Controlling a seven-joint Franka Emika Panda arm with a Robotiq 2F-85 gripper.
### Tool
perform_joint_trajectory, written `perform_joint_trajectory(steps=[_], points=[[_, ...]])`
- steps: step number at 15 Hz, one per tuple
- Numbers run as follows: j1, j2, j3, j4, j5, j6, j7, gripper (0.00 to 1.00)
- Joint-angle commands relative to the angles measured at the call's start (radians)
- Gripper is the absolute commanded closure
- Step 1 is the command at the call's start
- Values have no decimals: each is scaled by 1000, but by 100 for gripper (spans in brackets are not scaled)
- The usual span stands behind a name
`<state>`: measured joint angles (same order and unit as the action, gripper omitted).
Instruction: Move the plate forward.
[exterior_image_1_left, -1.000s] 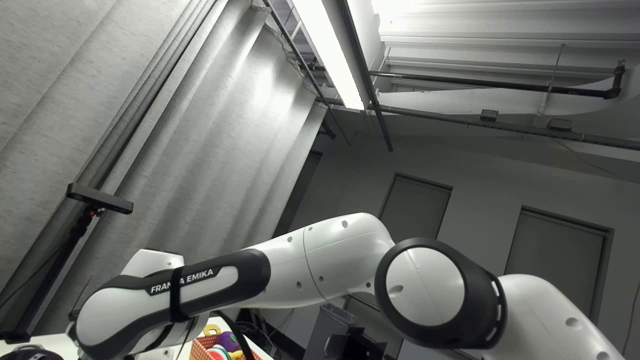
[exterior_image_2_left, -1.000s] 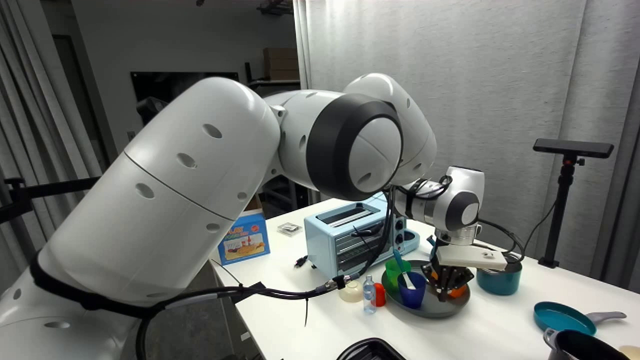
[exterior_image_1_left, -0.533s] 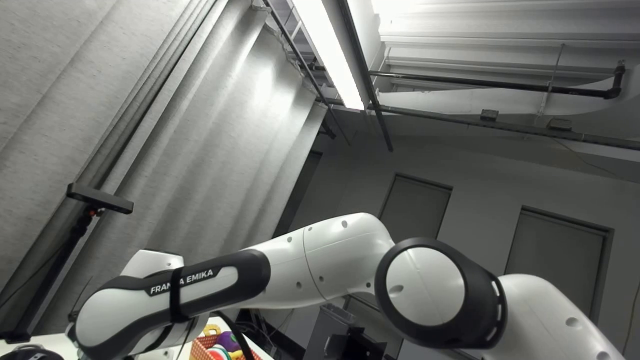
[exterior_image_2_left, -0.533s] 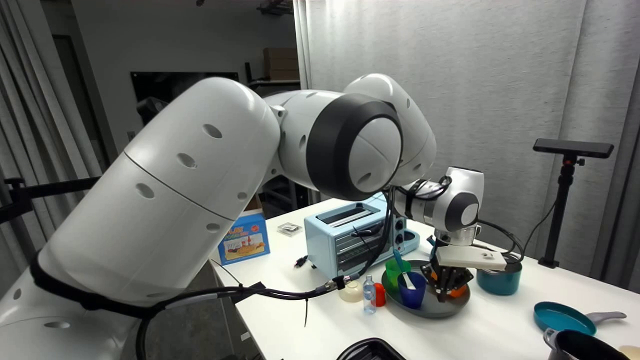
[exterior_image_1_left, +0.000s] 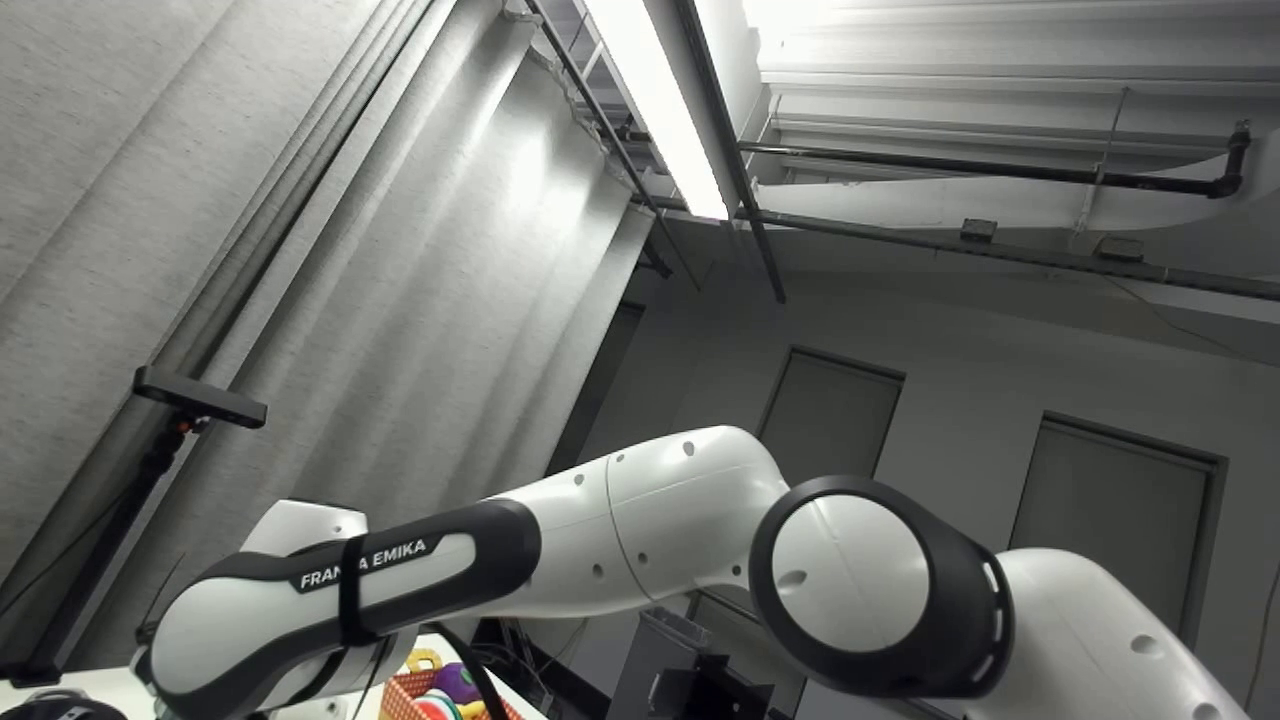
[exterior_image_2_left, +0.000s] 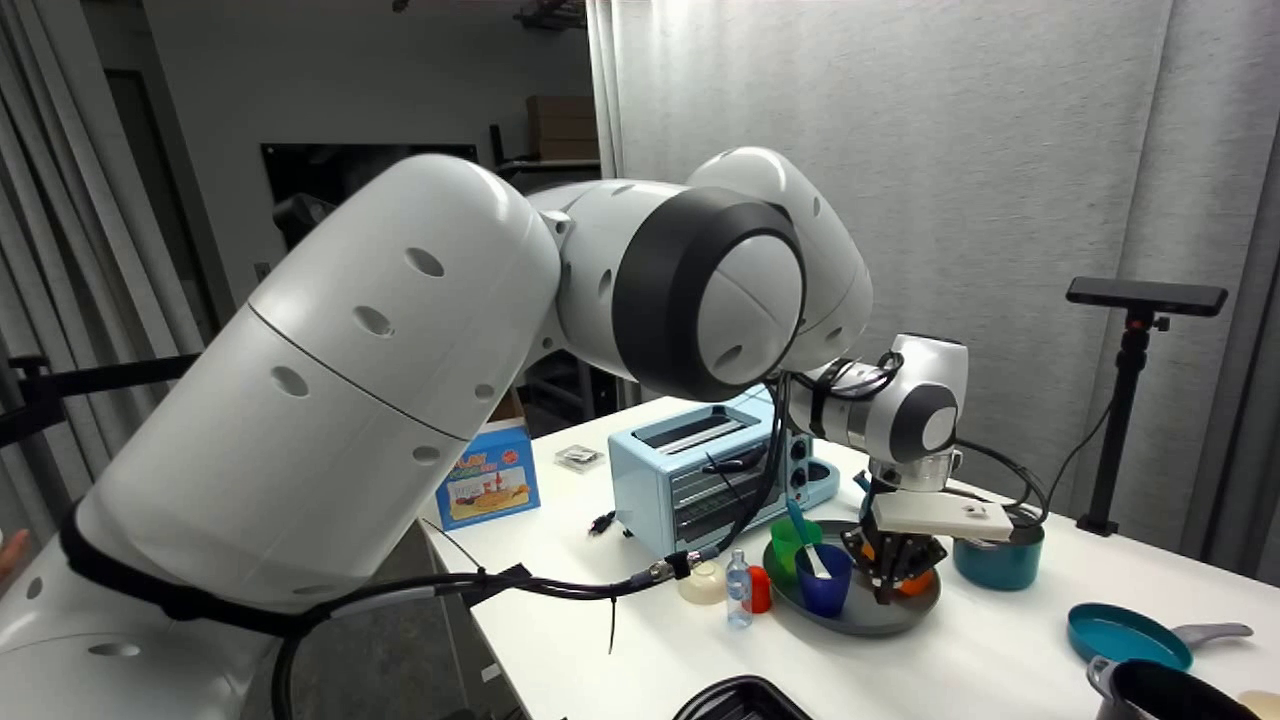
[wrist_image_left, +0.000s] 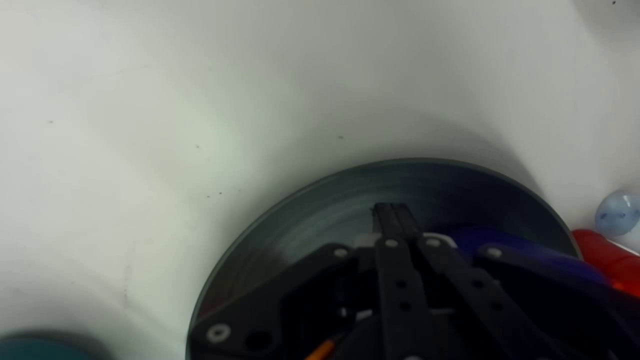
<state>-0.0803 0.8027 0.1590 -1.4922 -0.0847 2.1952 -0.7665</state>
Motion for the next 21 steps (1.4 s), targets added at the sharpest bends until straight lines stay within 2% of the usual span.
perform_joint_trajectory(steps=[1,7,8,10,16,19,20,21], points=[[7,1,-8,4,7,-3,-4,99],[7,1,-8,4,7,-3,-4,99],[7,1,-8,4,7,-3,-4,74],[5,4,-7,8,6,-1,-11,66],[-5,26,-7,33,10,-2,-30,20],[-8,33,-11,40,12,0,-34,1],[-9,35,-11,42,11,0,-37,0],[-6,39,-13,46,8,-4,-36,19]])
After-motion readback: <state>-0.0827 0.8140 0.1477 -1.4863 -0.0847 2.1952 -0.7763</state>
